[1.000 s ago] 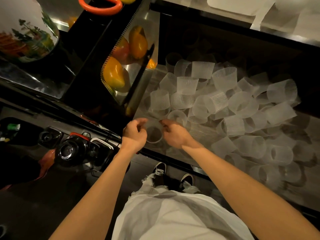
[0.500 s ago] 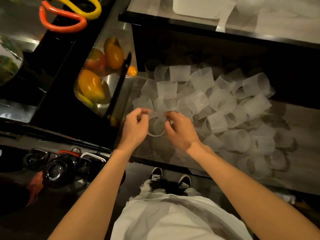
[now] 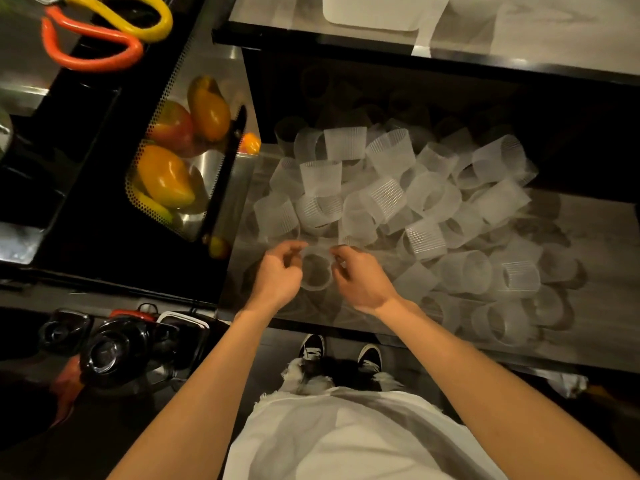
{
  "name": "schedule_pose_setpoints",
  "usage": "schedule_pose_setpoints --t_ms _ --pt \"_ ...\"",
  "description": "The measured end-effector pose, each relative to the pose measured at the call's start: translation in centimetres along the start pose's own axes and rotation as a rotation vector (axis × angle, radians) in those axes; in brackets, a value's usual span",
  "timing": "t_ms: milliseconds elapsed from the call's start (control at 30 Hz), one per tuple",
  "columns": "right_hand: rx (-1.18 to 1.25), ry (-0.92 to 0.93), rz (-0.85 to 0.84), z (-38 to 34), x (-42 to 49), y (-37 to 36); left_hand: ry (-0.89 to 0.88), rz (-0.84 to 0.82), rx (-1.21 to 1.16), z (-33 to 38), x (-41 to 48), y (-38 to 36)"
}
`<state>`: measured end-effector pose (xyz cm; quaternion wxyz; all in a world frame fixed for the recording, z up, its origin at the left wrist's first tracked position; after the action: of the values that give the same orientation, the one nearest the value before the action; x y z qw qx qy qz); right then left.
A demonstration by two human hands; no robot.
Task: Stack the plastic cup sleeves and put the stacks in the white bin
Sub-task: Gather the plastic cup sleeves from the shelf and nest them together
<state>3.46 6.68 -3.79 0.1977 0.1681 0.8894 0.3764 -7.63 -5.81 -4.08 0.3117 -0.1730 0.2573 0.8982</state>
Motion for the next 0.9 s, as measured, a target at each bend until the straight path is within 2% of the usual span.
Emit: schedule_pose_setpoints --t_ms 100,233,367,433,533,567,600,633,733,833,900 --pt "-0.025 -0.063 -0.048 0.6 -0.3 -0.3 0.033 -0.041 0.049 -0.7 -0.1 -1.0" --pt "-0.020 -0.139 -0.011 1.8 -0.7 0.2 0.033 -0.099 0.065 -0.3 0.1 -2.3" --pt "-0.033 -0.221 0.033 3.2 -1.6 1.3 0.007 -0.179 0.322 1.1 0.8 -3.6" --pt "-0.003 -0.242 0.155 3.8 -2.5 2.3 -0.092 -0.149 0.491 2.6 0.7 -4.4" --pt "0.051 -0.270 0.334 5.1 -4.6 3.8 -0.472 -0.044 0.582 5.5 -0.8 -6.4" --pt "0.047 -0.288 0.366 5.4 -5.3 4.3 -0.556 -0.063 0.568 6.5 -1.5 -7.4" --pt "0.031 -0.304 0.392 5.9 -6.1 4.7 -0.546 -0.132 0.556 7.0 -2.2 -8.5" --pt "0.005 -0.319 0.406 6.4 -6.8 5.2 -0.450 -0.239 0.551 7.3 -2.8 -9.6" --pt "-0.033 -0.325 0.333 7.8 -8.2 5.9 -0.022 -0.591 0.521 5.9 -3.7 -12.8" --pt "-0.068 -0.363 0.083 8.7 -8.6 5.8 0.208 -0.646 0.326 3.9 -3.5 -14.1" --pt "-0.060 -0.400 0.001 9.0 -8.6 5.6 0.293 -0.633 0.189 3.3 -3.5 -14.5"
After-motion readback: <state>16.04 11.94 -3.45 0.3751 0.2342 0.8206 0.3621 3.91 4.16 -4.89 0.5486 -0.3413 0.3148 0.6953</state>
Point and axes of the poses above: each hand's wrist, its own x-axis towards the middle knuckle, its own y-axis out of the back of the hand, z = x × y, the point moved 2 cm from there along x, towards the middle knuckle, and after that the axes turned 3 degrees about y, right-handed, at the moved point
